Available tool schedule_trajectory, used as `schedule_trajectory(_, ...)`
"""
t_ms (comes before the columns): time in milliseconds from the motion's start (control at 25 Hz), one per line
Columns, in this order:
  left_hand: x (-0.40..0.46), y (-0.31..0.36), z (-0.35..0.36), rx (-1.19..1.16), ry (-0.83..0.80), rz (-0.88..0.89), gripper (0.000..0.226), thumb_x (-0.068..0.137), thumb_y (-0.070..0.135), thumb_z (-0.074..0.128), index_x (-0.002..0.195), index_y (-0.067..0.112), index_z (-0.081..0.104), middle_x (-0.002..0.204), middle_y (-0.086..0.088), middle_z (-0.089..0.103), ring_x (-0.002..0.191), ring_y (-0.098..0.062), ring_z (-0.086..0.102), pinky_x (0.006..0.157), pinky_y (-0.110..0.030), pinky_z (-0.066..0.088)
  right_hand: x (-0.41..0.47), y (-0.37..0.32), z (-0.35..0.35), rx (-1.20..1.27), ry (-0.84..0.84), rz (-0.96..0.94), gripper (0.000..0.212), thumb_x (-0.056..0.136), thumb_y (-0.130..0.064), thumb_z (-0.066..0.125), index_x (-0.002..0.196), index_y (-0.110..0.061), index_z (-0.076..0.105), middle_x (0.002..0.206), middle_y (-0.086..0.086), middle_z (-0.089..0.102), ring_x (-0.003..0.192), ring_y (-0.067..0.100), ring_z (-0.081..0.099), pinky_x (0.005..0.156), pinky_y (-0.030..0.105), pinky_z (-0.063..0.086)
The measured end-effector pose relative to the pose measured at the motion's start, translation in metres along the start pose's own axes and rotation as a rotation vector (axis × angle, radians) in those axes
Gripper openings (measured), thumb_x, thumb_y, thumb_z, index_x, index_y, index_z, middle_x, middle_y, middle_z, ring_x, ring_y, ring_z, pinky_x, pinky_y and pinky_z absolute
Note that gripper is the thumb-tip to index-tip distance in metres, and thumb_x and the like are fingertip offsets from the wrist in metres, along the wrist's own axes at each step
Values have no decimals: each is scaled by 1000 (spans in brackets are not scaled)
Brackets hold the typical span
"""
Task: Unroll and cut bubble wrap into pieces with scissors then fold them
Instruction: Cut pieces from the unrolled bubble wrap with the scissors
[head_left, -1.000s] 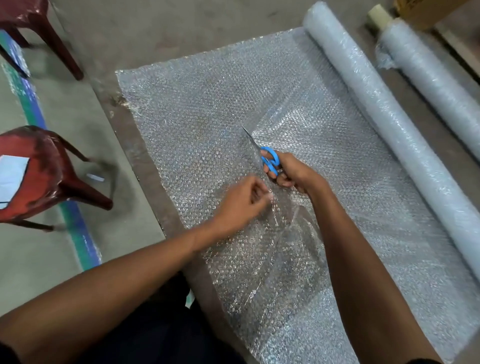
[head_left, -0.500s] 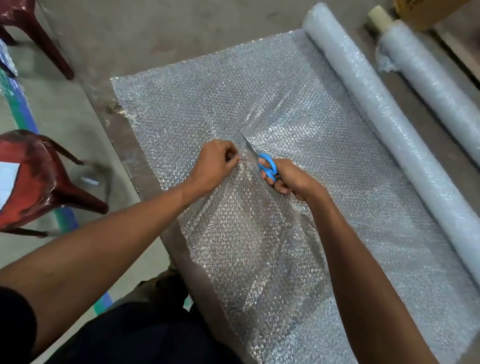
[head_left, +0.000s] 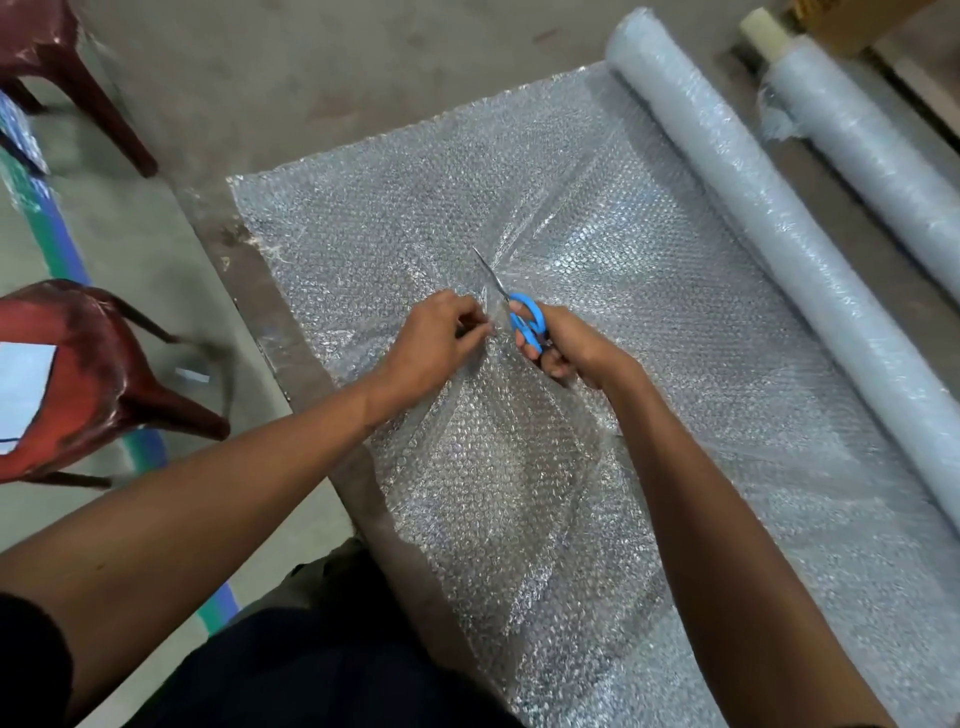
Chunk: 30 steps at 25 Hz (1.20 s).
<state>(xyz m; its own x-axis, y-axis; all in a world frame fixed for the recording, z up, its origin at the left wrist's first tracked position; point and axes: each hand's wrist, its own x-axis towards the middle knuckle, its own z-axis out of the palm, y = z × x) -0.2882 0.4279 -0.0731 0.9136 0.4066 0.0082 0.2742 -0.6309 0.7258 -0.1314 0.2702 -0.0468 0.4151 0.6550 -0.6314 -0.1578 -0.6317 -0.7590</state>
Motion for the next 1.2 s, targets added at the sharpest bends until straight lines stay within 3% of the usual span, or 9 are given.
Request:
schedule_trajectory(280, 1, 0, -8, -32, -5, -11, 7, 96, 22, 77, 101, 17, 75, 98, 4, 66, 85, -2, 58, 78, -8, 42, 19, -17, 3, -8, 13, -23, 50, 103, -58, 53, 90, -12, 66, 66, 4, 56, 46, 15, 33, 37, 23, 28)
schedule_trajectory(440, 5, -4, -15, -102, -39, -16, 7, 94, 22, 80, 94, 18, 75, 86, 15, 65, 78, 8, 60, 71, -2, 43, 31, -28, 7, -57, 34, -43, 50, 103, -58, 57, 87, -11, 68, 67, 6, 58, 44, 16, 35, 39, 24, 28)
schedule_trajectory(560, 12, -6, -19, -169, -65, -32, 7, 94, 22, 81, 96, 17, 77, 87, 12, 72, 77, 6, 66, 72, -7, 50, 39, -39, 7, -39, 36, -21, 51, 106, -56, 53, 85, -11, 68, 66, 5, 57, 42, 14, 34, 39, 24, 28)
schedule_trajectory(760, 10, -11, -23, -230, -130, -42, 9, 96, 22, 79, 98, 14, 76, 82, 14, 69, 69, 9, 62, 61, -8, 45, 54, -56, 11, -44, 26, -49, 48, 106, -56, 54, 83, -15, 68, 65, 3, 57, 44, 16, 34, 39, 23, 28)
schedule_trajectory(1200, 17, -17, -35, -286, -257, -75, 7, 96, 22, 79, 98, 16, 75, 84, 12, 70, 70, 9, 65, 64, -9, 49, 77, -79, 19, -19, 27, -4, 48, 104, -56, 57, 83, -15, 67, 64, 2, 56, 39, 11, 30, 38, 21, 26)
